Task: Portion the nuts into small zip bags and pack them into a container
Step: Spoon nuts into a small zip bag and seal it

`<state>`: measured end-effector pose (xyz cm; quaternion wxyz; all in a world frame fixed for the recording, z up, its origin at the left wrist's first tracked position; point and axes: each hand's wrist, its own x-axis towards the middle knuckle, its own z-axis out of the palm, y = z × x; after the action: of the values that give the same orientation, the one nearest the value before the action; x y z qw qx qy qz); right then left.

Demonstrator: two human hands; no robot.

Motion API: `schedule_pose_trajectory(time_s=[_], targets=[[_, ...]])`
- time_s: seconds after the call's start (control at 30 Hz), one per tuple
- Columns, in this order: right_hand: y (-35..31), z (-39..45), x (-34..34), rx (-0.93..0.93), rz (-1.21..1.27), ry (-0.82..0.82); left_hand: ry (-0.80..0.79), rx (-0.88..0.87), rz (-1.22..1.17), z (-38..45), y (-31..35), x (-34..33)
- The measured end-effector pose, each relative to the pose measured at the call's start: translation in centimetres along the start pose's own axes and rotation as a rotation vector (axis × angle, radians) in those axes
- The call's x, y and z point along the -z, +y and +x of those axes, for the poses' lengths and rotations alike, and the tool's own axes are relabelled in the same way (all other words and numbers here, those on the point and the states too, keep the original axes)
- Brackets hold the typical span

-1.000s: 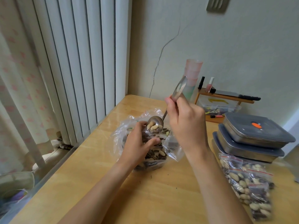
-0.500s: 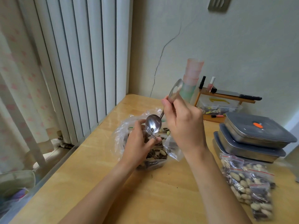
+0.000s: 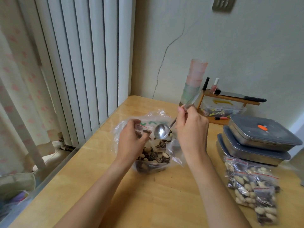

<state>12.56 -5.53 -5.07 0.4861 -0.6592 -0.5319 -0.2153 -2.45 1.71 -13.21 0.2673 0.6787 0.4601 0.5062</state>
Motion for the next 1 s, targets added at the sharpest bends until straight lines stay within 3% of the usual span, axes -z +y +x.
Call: schedule_pose_trajectory(time_s=[0.3,0.57,0.8,1.0], targets=[[1.2,0.2,0.2,0.056,-0.114,-0.106,-0.151,-0.11,0.241,-0.7,-0.6,-0.7],[0.6,0.0,-0.2,0.048,-0.146,-0.181,0.025,-0.086,0.096,0.4,-0.3,0.5],[0.3,-0.7,-1.2,0.086,-0.047,-0.095,0.022,-0.115,0.121,0.4,0.1,0.8],[0.2,-1.1,-1.7,0.191,0.195,-0.295,0.021,-0.131,0.108,0.4,0.5,1.0]])
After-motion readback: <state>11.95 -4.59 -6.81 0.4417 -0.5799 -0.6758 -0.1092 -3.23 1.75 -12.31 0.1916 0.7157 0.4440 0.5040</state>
